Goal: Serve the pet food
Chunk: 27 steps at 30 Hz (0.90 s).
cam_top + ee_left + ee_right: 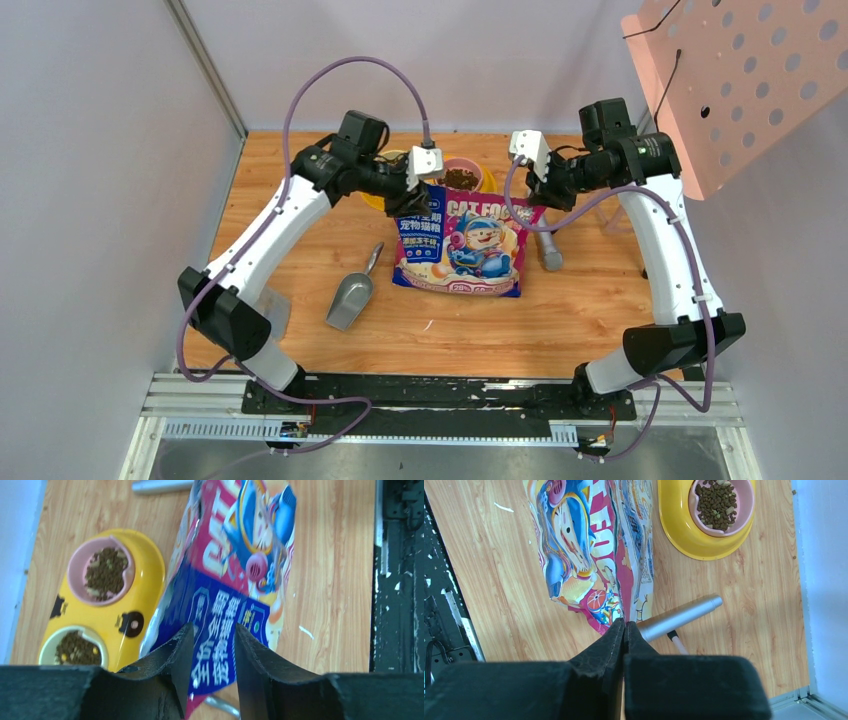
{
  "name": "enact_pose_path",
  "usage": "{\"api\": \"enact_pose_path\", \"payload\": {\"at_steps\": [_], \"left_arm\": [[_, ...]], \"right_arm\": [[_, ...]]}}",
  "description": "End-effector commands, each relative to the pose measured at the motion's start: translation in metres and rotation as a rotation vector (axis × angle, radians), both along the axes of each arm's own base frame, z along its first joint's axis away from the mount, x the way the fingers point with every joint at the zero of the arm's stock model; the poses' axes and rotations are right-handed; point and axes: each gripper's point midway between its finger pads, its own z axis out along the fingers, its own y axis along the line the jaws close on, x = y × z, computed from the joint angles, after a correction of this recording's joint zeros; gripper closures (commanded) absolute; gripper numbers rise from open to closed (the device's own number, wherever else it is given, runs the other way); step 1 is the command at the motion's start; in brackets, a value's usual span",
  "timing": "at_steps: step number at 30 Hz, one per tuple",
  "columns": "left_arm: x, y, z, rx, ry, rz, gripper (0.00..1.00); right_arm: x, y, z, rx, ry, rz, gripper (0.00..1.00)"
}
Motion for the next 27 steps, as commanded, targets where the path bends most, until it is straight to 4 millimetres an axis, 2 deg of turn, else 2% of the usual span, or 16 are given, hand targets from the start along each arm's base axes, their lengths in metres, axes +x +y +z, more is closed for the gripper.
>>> {"api": "enact_pose_path", "payload": {"at_steps": [1,5,9,12,14,15,16,17,18,21,24,27], "left_arm": [[0.007,-0.044,0.013,-0.071,-0.048,-0.068,0.60],[0.009,-0.068,0.014,-0.095,-0.051,-0.102,0.77],[0.009,-0.081,0.014,-0.099,-0.045,-0.131,0.98],[0.008,-0.082,0.016,-0.102,-0.037,-0.141,1.00],[0.003,-0.082,0.027,-0.119,-0.047,-0.155,1.00],[0.000,-0.082,0.035,-0.135,-0.051,-0.162,0.97],[-0.003,-0.080,0.045,-0.151,-0.064,-0.164,0.84],[-0.004,-0.080,0.057,-0.170,-0.083,-0.164,0.76],[-0.007,-0.077,0.069,-0.186,-0.111,-0.163,0.62],[-0.001,-0.073,0.089,-0.202,-0.203,-0.130,0.41],[0.007,-0.072,0.087,-0.173,-0.241,-0.118,0.36],[0.014,-0.071,0.066,-0.108,-0.233,-0.133,0.31]], "right_arm": [[-0.005,0.003,0.033,0.044,-0.114,0.034,1.00],[-0.007,0.002,0.031,0.042,-0.115,0.025,1.00],[-0.008,0.000,0.030,0.041,-0.127,0.016,1.00],[-0.010,0.001,0.030,0.051,-0.123,0.011,1.00],[-0.011,0.002,0.030,0.059,-0.118,0.006,1.00],[-0.011,0.002,0.030,0.063,-0.118,0.006,1.00],[-0.010,0.003,0.030,0.064,-0.119,0.006,1.00],[-0.010,0.003,0.029,0.063,-0.120,0.006,1.00],[-0.009,0.003,0.030,0.065,-0.124,0.005,1.00],[-0.008,0.003,0.031,0.065,-0.129,0.002,1.00],[-0.007,0.003,0.029,0.067,-0.126,0.002,1.00],[-0.007,0.004,0.029,0.072,-0.126,0.002,1.00]]}}
